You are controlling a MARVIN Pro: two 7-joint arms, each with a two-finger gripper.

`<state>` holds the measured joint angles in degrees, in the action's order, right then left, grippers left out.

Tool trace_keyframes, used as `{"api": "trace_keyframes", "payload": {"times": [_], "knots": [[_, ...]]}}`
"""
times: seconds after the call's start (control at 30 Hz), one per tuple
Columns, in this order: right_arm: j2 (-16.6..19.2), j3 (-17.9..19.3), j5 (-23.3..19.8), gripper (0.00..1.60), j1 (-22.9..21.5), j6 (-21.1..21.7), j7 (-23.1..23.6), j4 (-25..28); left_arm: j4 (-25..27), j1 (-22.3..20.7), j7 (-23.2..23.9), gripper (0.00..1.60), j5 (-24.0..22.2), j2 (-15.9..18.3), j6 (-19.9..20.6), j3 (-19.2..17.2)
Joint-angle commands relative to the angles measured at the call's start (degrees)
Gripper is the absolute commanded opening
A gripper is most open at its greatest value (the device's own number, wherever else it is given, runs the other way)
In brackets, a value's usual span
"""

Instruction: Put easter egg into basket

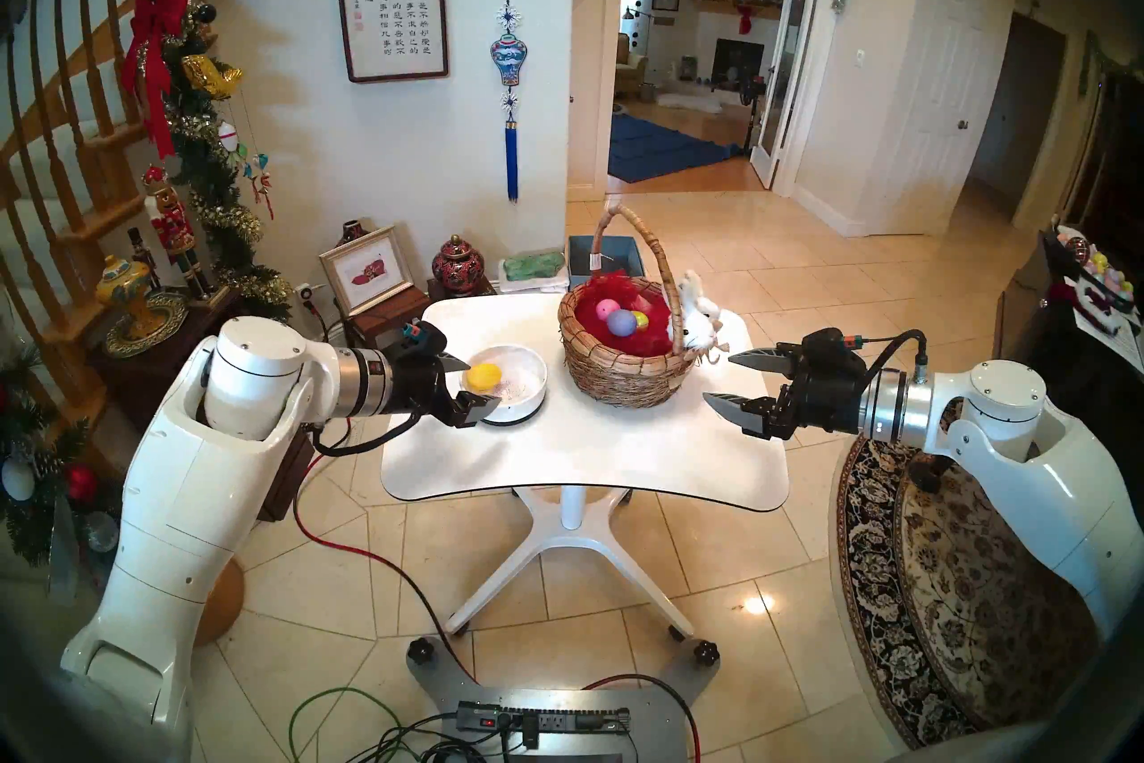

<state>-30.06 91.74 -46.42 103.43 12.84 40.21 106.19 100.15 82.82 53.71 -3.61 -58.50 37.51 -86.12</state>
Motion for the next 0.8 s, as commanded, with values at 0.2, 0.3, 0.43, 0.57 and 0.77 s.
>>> {"api": "trace_keyframes", "payload": {"times": [0.2, 0.3, 0.43, 0.57, 0.77], "knots": [[0.10, 0.47, -0.08, 1.60, -0.14, -0.13, -0.06, 0.06, -5.28, -7.78, 0.16, 1.58, 1.77, -0.31, -2.47, 2.85], [0.10, 0.46, -0.08, 1.60, -0.15, -0.13, -0.06, 0.06, -5.91, -8.68, 0.57, 1.57, 1.68, -0.53, -2.50, 2.63], [0.10, 0.46, -0.08, 1.60, -0.15, -0.13, -0.06, 0.06, -6.48, -9.52, 0.90, 1.57, 1.65, -0.75, -2.60, 2.39], [0.10, 0.47, -0.08, 1.60, -0.14, -0.13, -0.07, 0.06, -7.70, -11.07, 1.36, 1.57, 1.85, -1.18, -2.71, 2.49], [0.10, 0.49, -0.09, 1.60, -0.12, -0.13, -0.07, 0.07, -9.99, -13.01, 2.57, 1.59, 1.90, -1.48, -2.66, 3.50]]}}
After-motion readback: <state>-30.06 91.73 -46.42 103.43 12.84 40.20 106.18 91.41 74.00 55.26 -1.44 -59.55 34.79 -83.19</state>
